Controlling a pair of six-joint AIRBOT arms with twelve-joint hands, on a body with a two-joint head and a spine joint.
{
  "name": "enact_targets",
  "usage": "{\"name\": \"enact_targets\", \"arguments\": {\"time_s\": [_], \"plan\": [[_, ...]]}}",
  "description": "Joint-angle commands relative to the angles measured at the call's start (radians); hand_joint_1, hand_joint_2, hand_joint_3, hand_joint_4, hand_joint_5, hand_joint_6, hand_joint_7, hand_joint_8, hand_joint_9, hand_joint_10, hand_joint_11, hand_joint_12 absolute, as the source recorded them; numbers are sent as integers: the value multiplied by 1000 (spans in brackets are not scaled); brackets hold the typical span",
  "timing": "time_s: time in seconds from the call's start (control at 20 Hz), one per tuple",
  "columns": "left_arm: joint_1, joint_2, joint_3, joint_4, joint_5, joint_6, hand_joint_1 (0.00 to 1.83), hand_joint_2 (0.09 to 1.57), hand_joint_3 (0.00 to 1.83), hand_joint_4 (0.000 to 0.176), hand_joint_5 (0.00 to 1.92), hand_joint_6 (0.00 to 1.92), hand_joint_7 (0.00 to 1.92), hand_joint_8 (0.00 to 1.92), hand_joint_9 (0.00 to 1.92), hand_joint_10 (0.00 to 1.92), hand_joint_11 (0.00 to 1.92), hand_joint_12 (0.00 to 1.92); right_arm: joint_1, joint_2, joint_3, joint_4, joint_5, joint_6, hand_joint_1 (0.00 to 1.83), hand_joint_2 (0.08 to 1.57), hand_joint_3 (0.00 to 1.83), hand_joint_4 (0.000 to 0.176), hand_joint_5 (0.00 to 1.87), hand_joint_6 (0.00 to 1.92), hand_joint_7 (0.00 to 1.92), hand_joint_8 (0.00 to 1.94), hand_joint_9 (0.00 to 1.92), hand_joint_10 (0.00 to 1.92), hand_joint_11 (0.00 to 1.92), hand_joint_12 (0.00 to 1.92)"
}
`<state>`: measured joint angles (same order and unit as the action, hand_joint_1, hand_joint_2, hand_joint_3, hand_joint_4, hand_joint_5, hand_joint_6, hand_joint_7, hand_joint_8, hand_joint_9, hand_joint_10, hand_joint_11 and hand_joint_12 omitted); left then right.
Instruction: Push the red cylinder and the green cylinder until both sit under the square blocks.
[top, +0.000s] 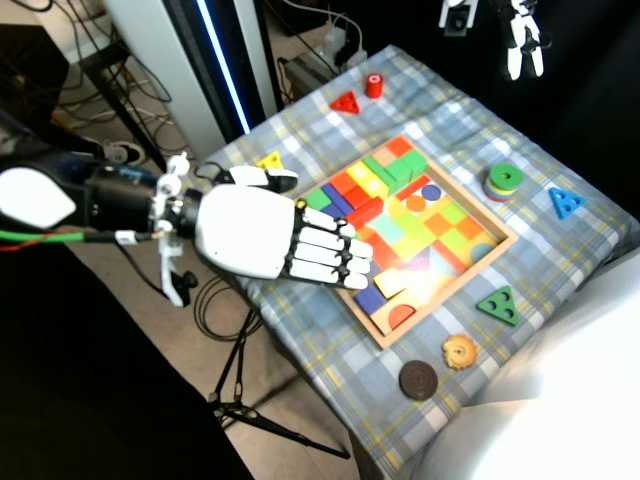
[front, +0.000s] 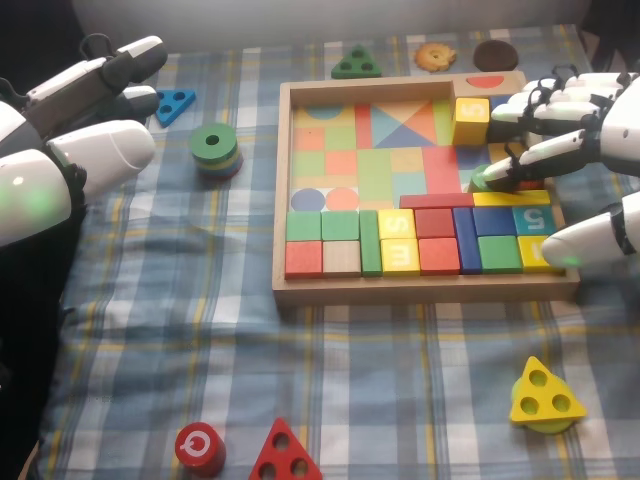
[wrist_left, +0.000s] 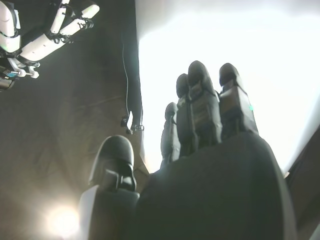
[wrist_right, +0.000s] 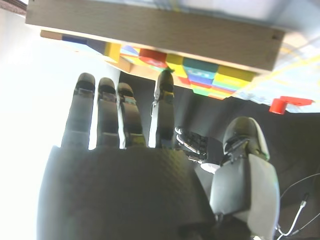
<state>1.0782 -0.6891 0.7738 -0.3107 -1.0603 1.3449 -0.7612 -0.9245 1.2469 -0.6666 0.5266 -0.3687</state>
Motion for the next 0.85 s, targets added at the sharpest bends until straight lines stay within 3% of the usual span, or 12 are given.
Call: {"name": "enact_targets", "arguments": {"time_s": [0.0,0.2,0.4,0.45,0.5,0.55,0.6,0.65,0.7,0.75,0.8], "plan": [[-5,0,1,5,-117,-9,0,1352,0,171,135,1,317,0,330,1,2,150,3,6,-3,49,104,0,0,976,0,176,390,0,0,0,0,0,0,0],[-3,1,1,5,-117,-11,0,1350,0,176,123,1,300,0,316,0,0,146,2,40,-14,108,202,0,0,1008,6,176,340,0,0,0,0,0,0,0],[-2,1,0,1,-131,-12,0,1358,2,162,152,8,305,2,300,1,0,106,-12,90,-46,213,325,-34,0,997,0,176,304,0,0,0,0,0,0,0],[-2,1,1,-4,-149,-15,39,1354,0,166,134,2,267,0,286,1,0,59,-19,104,-59,266,377,-66,0,1039,18,141,312,6,36,14,0,0,0,0],[-2,1,3,-6,-167,-20,50,1363,3,143,158,11,256,0,290,4,18,61,-23,111,-69,312,424,-97,0,1071,12,129,297,3,55,6,0,0,0,0],[-3,1,6,-7,-188,-31,34,1374,5,120,179,11,246,0,263,0,55,83,-29,114,-76,355,470,-122,0,1109,22,100,234,0,54,2,0,0,0,0],[-5,1,12,-7,-215,-53,99,1351,0,75,220,18,261,4,245,1,127,127,-40,114,-84,413,540,-146,0,1161,14,118,202,0,82,2,0,0,0,0],[-7,1,17,-7,-235,-72,169,1319,7,67,210,10,263,9,241,0,89,279,-51,111,-88,452,585,-158,0,1197,20,115,186,0,90,3,1,0,0,0],[-8,-2,26,-7,-286,-108,298,1315,1,44,162,1,276,1,240,0,21,438,-80,97,-92,518,686,-175,179,1247,12,44,218,3,171,8,106,14,50,20],[-8,-3,29,-7,-312,-121,374,1304,0,50,97,0,284,2,245,2,3,469,-96,88,-94,546,736,-178,290,1262,7,25,231,5,227,17,197,33,108,44],[-8,-5,32,-6,-357,-143,358,1299,0,26,60,0,327,3,326,5,5,632,-120,79,-98,582,801,-184,334,1267,2,24,201,1,275,9,262,19,153,48]]}}
